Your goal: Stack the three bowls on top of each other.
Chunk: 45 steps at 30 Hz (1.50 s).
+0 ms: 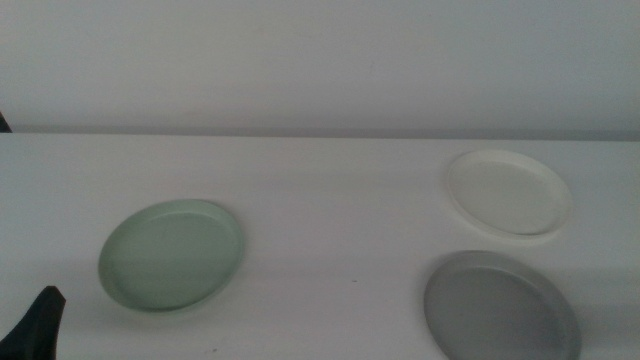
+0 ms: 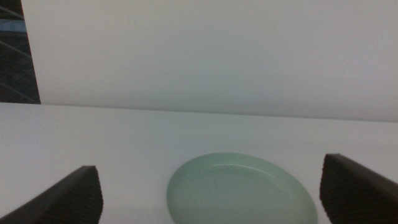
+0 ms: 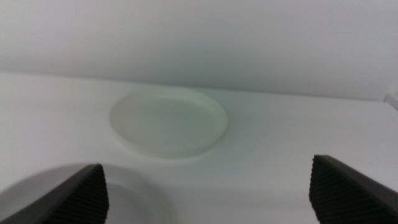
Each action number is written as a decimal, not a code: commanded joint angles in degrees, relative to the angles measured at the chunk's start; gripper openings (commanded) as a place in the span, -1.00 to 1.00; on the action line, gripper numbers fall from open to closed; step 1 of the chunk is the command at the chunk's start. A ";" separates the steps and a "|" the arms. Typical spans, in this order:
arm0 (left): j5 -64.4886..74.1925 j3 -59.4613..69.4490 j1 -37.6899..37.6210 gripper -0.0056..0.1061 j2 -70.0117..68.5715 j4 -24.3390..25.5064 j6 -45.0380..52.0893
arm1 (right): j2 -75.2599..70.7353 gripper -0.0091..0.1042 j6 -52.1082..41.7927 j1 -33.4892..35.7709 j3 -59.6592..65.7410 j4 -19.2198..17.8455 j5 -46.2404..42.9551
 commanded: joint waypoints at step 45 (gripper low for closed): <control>-1.00 2.36 0.13 0.78 -2.40 -0.21 -0.56 | 69.72 0.65 5.33 -7.92 -45.11 9.10 42.91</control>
